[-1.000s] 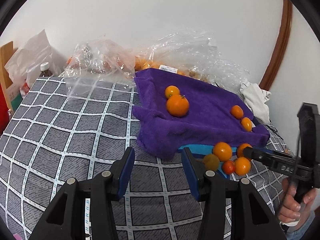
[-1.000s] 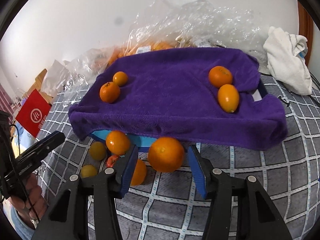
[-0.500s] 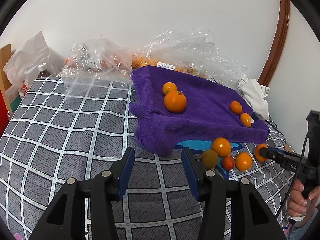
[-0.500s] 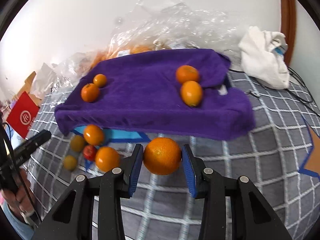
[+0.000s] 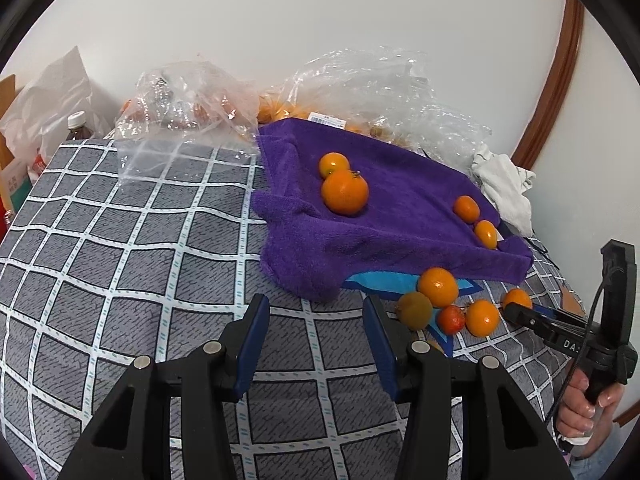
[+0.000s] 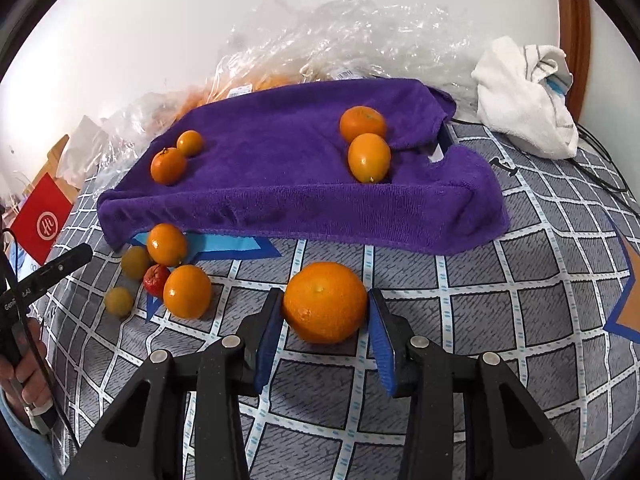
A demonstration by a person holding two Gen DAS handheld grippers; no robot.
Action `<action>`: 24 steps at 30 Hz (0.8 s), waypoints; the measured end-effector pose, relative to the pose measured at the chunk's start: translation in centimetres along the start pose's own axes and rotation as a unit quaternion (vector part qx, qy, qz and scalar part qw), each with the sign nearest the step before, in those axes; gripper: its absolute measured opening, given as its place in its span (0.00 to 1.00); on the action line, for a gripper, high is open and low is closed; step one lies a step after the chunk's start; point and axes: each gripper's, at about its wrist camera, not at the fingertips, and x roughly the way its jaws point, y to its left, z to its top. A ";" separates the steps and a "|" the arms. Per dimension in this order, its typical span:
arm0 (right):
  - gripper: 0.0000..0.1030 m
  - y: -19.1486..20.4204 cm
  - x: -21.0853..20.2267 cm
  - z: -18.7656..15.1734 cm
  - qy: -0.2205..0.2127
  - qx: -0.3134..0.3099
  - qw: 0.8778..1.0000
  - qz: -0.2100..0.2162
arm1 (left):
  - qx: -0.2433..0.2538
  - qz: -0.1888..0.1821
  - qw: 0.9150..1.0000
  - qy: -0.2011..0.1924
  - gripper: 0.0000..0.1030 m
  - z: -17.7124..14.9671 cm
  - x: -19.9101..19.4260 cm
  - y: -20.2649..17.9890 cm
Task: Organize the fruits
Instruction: 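Move the right gripper to the large orange on the bed and grasp it, then grasp the greenish round fruit with the left gripper while the right gripper holds the orange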
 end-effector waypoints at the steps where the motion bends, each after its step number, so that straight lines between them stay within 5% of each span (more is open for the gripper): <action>1: 0.40 0.0 0.0 0.0 -0.001 0.000 1.000 0.001 | 0.002 -0.004 1.000 0.001 0.44 0.0 0.0 -0.1; 12: 0.39 -2.1 -2.6 -1.3 -0.042 -0.010 0.999 -0.031 | 0.033 -0.099 0.994 0.036 0.44 -1.0 0.4 -2.4; 18: 0.39 -2.3 -2.6 -1.3 -0.040 -0.009 0.999 -0.008 | 0.072 -0.092 0.991 0.072 0.43 -1.6 1.5 -5.4; 24: 0.39 -2.6 -2.7 -1.4 -0.042 0.000 0.999 0.006 | 0.076 -0.071 0.991 0.083 0.23 -1.8 2.4 -6.0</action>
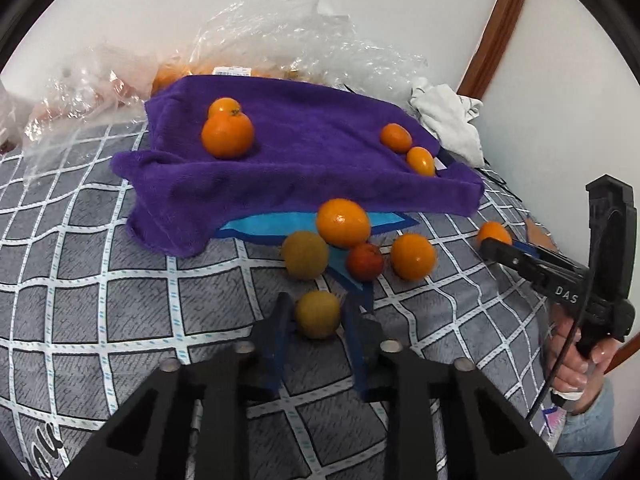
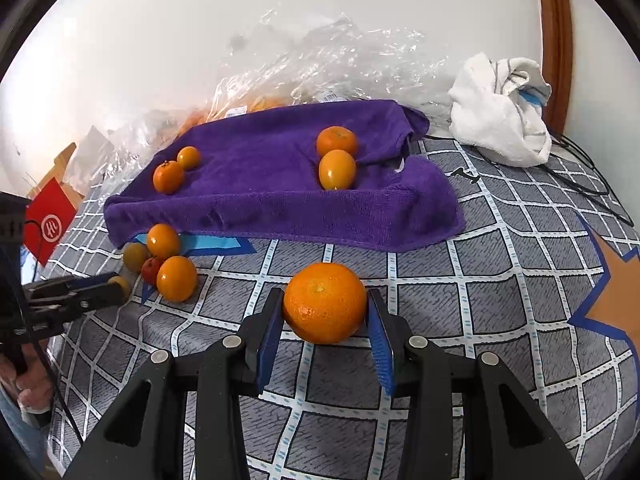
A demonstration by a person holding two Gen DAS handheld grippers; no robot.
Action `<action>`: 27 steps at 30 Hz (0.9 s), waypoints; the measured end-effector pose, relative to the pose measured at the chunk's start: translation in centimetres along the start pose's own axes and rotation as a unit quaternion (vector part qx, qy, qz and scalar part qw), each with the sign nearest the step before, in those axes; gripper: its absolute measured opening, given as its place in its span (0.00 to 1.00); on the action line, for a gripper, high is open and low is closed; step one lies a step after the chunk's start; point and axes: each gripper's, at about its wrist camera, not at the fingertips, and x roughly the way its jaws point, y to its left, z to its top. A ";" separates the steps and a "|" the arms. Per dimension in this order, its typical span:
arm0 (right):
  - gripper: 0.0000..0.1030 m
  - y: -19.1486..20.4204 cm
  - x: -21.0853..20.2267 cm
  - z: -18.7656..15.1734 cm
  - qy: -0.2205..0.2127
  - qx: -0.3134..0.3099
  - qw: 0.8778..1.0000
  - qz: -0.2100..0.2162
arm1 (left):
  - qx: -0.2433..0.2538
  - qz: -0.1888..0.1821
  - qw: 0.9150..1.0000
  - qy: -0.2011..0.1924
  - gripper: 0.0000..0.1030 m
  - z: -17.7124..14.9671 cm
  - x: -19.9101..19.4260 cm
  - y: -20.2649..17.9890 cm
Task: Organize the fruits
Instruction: 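Grasp the greenish round fruit with the left gripper while the right gripper holds the orange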
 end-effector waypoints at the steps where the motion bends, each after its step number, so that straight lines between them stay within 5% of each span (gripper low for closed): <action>1: 0.39 -0.2 0.0 0.0 0.000 0.004 1.000 0.002 | -0.003 -0.007 1.000 -0.003 0.23 -0.1 -0.1 0.1; 8: 0.39 -0.1 -0.1 -0.2 -0.003 0.006 1.000 0.014 | -0.060 -0.043 0.996 -0.049 0.23 -0.3 -1.9 2.3; 27: 0.39 -0.3 -0.6 -0.2 -0.015 0.017 1.000 0.021 | -0.078 -0.017 0.993 -0.090 0.23 -0.3 -3.4 3.0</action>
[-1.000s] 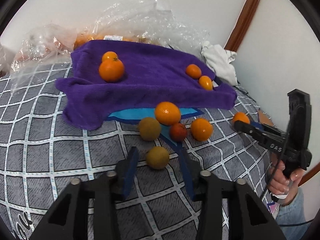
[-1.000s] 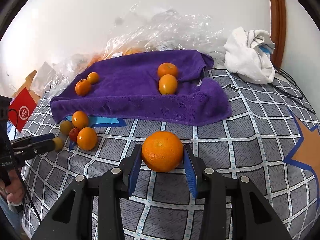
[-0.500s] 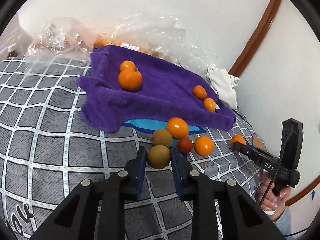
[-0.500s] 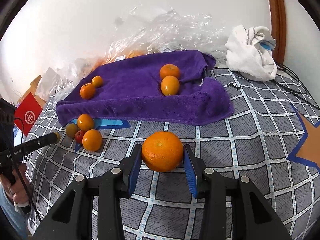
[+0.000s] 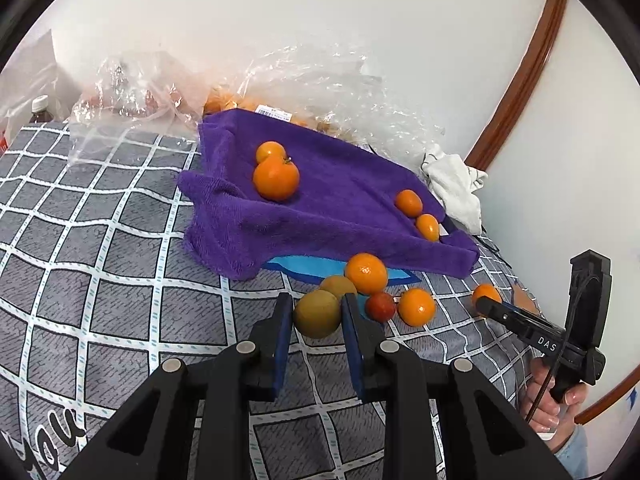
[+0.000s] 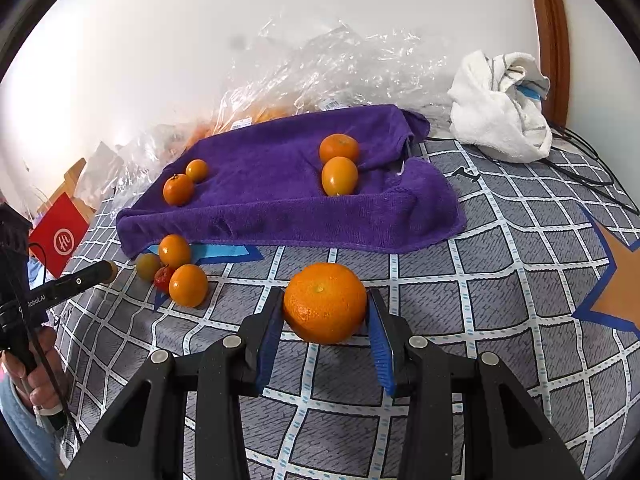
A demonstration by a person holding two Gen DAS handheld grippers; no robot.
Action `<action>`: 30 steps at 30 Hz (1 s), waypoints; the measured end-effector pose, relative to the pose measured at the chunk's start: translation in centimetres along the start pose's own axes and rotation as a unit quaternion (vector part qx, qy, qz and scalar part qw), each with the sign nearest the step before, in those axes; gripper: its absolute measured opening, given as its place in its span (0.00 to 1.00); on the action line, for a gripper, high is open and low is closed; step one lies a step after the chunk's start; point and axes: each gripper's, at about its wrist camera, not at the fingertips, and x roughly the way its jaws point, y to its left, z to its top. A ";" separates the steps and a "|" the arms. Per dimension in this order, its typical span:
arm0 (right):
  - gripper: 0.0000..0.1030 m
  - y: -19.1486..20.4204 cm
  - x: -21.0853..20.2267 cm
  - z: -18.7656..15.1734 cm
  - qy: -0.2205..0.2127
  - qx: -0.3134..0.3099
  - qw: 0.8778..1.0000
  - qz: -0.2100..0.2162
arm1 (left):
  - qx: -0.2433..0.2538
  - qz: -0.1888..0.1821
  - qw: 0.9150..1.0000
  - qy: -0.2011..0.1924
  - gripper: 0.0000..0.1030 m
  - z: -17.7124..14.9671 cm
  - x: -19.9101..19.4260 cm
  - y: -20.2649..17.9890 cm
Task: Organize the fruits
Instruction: 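Grasp the greenish round fruit with the left gripper while the right gripper holds the orange, then carry both fruits over the purple towel while the right gripper opens to release the orange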
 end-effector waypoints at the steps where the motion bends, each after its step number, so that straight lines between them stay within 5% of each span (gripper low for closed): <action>1: 0.39 0.0 0.0 0.0 -0.001 0.001 1.000 0.000 | 0.003 0.000 1.000 -0.001 0.23 0.0 0.0 -0.1; 30: 0.39 0.3 -2.0 2.4 -0.012 0.016 1.000 0.002 | -0.019 0.027 0.999 -0.044 0.23 0.7 -1.7 1.2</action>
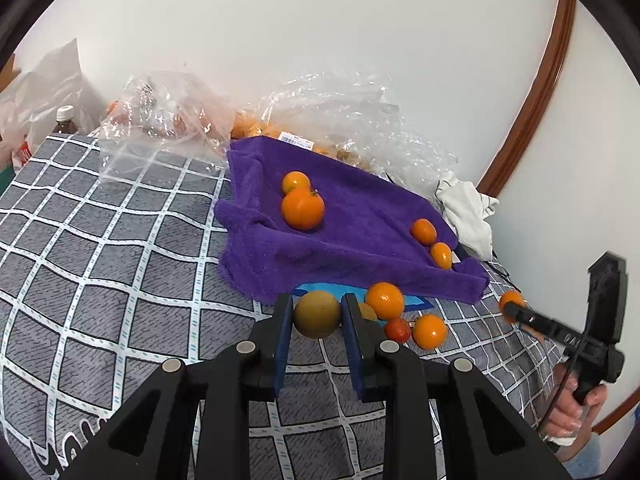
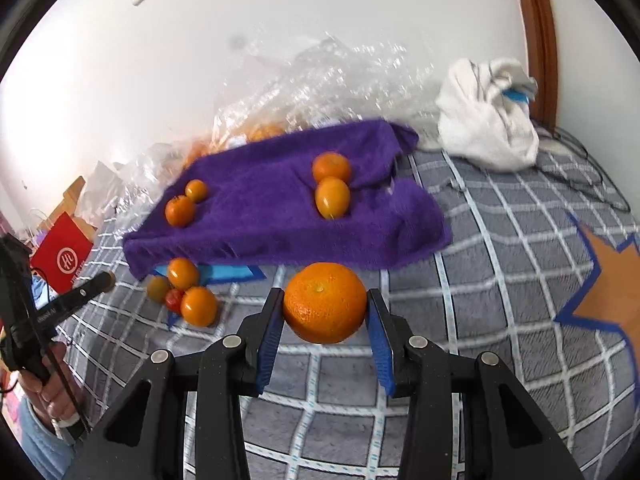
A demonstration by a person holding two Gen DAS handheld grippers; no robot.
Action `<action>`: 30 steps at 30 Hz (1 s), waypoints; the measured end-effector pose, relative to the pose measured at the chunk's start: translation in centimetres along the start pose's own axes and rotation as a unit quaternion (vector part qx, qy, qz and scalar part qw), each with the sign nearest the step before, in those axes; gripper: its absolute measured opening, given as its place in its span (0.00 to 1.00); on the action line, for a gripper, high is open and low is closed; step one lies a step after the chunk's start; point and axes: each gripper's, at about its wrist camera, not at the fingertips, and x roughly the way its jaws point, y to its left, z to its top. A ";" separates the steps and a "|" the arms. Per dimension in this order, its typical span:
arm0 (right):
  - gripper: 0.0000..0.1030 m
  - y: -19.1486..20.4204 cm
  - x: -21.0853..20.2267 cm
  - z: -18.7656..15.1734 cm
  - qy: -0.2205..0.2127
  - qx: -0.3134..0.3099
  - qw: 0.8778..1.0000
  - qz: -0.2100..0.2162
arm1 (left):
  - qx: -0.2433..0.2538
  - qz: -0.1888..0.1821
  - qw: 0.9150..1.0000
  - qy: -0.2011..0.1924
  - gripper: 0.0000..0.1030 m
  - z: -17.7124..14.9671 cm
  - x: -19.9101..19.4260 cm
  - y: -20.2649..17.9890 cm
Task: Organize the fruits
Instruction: 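Carry both fruits over the purple towel while the right gripper opens to release the orange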
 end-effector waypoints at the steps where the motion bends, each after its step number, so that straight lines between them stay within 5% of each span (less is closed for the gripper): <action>1: 0.39 0.3 -0.1 0.5 -0.005 -0.006 1.000 -0.001 | -0.002 0.002 1.000 -0.002 0.23 0.0 -0.1 0.1; 17: 0.39 3.5 5.1 7.1 -0.003 -0.034 0.999 0.010 | -0.059 0.013 0.998 -0.030 0.23 0.8 -1.0 2.5; 30: 0.39 2.5 10.7 6.4 0.047 -0.026 0.999 0.001 | -0.057 0.020 0.998 -0.020 0.23 0.9 -0.4 2.5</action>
